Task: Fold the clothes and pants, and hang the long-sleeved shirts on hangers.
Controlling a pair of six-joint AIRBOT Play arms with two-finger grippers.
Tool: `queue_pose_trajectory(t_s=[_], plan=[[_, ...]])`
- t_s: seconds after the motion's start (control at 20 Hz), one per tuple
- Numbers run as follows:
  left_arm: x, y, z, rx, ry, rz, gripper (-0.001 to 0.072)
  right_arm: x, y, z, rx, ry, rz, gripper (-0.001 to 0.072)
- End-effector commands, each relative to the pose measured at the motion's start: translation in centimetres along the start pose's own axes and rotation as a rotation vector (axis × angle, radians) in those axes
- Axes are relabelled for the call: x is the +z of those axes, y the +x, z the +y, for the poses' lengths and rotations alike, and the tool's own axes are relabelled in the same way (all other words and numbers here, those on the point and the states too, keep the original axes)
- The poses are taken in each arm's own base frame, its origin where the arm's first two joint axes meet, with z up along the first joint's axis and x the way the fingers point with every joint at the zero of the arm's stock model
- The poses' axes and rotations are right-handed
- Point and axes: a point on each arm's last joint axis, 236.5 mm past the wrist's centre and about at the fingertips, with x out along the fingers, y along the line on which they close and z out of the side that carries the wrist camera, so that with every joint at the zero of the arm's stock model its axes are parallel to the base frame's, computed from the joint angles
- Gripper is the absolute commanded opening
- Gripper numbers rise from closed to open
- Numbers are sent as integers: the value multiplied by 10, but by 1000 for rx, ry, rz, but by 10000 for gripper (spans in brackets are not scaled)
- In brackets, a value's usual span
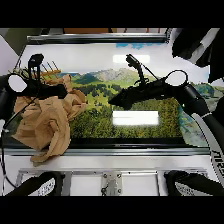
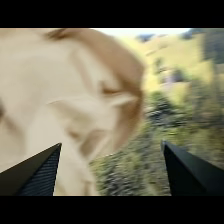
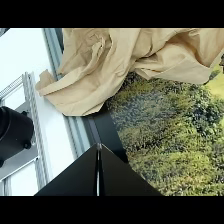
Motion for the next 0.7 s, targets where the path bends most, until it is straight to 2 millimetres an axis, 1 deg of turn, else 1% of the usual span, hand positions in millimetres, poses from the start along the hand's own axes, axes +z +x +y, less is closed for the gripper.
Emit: queue_pose_trajectory(t_s=[0.0, 0.05, 0.15, 0.25, 0.3, 0.35, 0.4, 0.45, 0.5, 0.55, 0.6, 0.65], plan=[[-30, 50, 68, 100, -93, 181, 700, 0, 0, 0, 1, 1, 1, 16], [-37, 62, 73, 101, -105, 215, 700, 0, 0, 0, 1, 1, 1, 16], [-51, 85, 75, 94, -110, 285, 700, 0, 0, 0, 1, 1, 1, 16], [-62, 101, 66, 84, -92, 338, 700, 0, 0, 0, 1, 1, 1, 16], [-64, 106, 60, 79, -78, 350, 660, 0, 0, 0, 1, 1, 1, 16], [-64, 108, 54, 74, -62, 355, 476, 0, 0, 0, 1, 1, 0, 16], [-63, 108, 46, 68, -44, 350, 212, 1, 0, 1, 5, 3, -3, 16], [-57, 105, 36, 58, -24, 338, 21, 2, 0, 2, 11, 7, -11, 16], [-47, 99, 26, 49, -1, 317, 16, 4, 0, 4, 19, 11, -18, 16], [-31, 86, 11, 39, 35, 280, 15, 10, 0, 9, 40, 23, -42, 16], [-13, 70, -6, 26, 74, 230, 15, 17, -1, 16, 70, 38, -71, 16], [6, 50, -27, 10, 119, 166, 15, 25, -2, 25, 108, 54, -102, 16]])
